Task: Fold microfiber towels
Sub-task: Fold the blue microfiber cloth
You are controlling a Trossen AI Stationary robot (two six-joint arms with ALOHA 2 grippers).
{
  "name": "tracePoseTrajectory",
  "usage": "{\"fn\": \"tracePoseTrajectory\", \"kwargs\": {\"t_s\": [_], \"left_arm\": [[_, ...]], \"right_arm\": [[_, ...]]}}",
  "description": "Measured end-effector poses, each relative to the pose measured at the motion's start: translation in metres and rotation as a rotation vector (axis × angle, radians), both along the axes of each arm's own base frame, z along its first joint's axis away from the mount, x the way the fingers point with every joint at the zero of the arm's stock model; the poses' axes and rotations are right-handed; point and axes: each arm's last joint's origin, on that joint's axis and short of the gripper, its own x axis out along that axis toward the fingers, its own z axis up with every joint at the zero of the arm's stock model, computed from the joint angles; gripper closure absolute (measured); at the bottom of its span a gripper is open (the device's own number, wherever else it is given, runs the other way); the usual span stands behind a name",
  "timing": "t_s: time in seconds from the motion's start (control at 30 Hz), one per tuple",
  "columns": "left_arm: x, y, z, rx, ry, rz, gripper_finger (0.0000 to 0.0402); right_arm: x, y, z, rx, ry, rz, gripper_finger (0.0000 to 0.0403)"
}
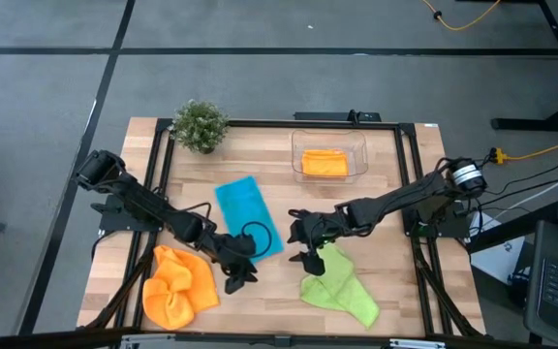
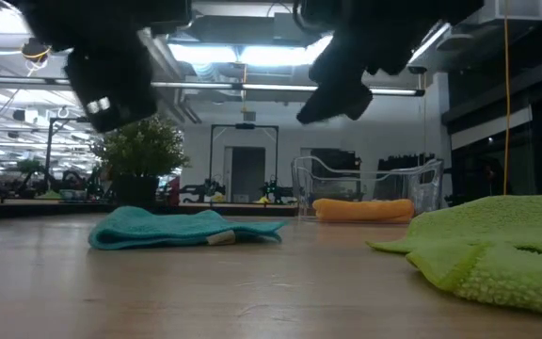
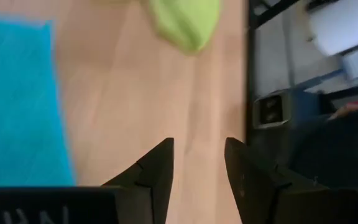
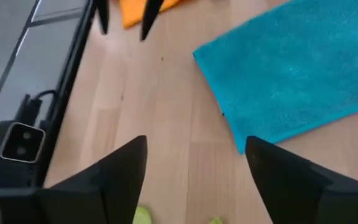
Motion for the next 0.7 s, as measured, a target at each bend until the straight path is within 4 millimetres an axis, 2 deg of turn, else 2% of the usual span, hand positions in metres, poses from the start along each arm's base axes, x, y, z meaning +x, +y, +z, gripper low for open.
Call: {"fn": "tracePoseTrajectory", "kwargs": {"t_s": [0.23, 0.33, 0.47, 0.63, 0.7], "left_arm": [[-0.013, 0.007, -0.014, 0.012, 0.234, 0.096, 0.0211], [-0.013, 0.003, -0.013, 0.044, 0.193, 0.103, 0.019], [-0.017, 0.0, -0.019, 0.219, 0.161, 0.089, 0.0183], [-0.017, -0.001, -0.026, 0.417, 0.098, 0.136, 0.0185], [-0.017, -0.001, -0.03, 0.458, 0.099, 0.153, 0.0184]], "right_arm": [[0.012, 0.003, -0.036, -0.101, 0.033, 0.116, 0.0127], [0.025, 0.003, -0.039, -0.16, 0.006, 0.179, 0.0127], [0.046, -0.001, -0.035, -0.236, -0.025, 0.243, 0.0127], [0.065, -0.009, -0.046, -0.24, 0.038, 0.253, 0.0127], [0.067, -0.011, -0.054, -0.242, 0.075, 0.251, 0.0127]]}}
